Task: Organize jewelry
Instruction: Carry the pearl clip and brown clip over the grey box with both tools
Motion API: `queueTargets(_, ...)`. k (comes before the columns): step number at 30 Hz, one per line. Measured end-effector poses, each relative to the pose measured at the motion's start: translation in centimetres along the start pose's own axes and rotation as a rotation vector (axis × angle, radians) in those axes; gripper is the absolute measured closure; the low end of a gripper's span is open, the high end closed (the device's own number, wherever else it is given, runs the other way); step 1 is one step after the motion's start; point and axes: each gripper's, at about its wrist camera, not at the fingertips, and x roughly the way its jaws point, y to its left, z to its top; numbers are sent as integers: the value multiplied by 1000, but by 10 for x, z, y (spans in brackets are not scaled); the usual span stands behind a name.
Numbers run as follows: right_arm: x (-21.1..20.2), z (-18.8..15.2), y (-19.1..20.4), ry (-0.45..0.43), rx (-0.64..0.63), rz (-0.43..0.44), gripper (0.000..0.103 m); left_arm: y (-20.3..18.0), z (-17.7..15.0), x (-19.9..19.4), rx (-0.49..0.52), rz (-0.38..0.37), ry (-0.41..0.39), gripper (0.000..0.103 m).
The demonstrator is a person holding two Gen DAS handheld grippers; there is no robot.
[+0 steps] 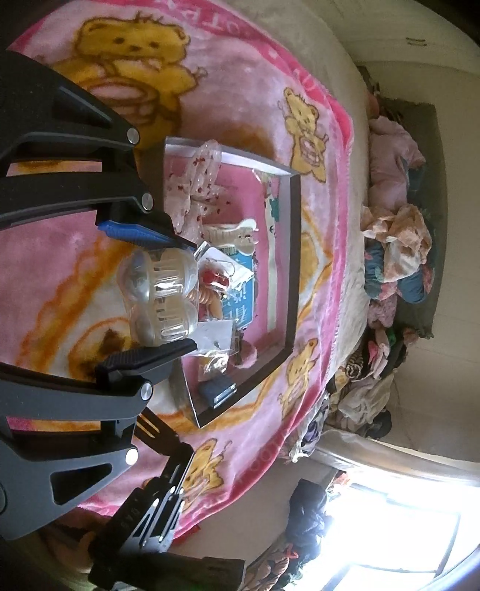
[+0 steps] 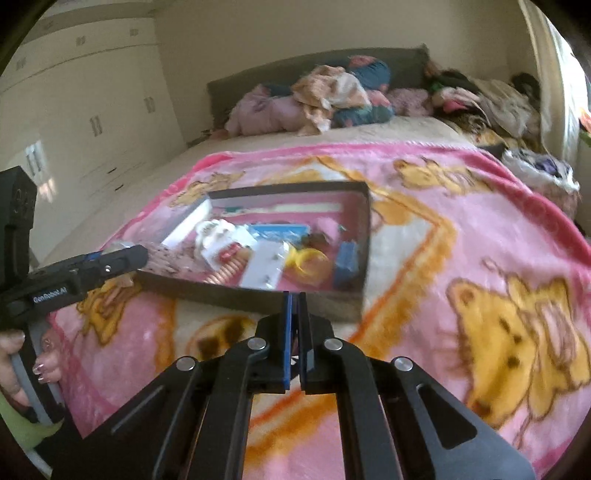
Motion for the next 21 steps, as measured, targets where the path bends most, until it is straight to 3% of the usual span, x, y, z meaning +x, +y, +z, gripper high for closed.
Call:
queueTargets(12, -15, 58, 13, -77, -66, 39, 100, 0, 18, 11, 11, 4, -20, 65)
queueTargets(21, 17, 90, 13, -92, -51, 51, 100, 14, 37, 42, 10, 59, -9, 65)
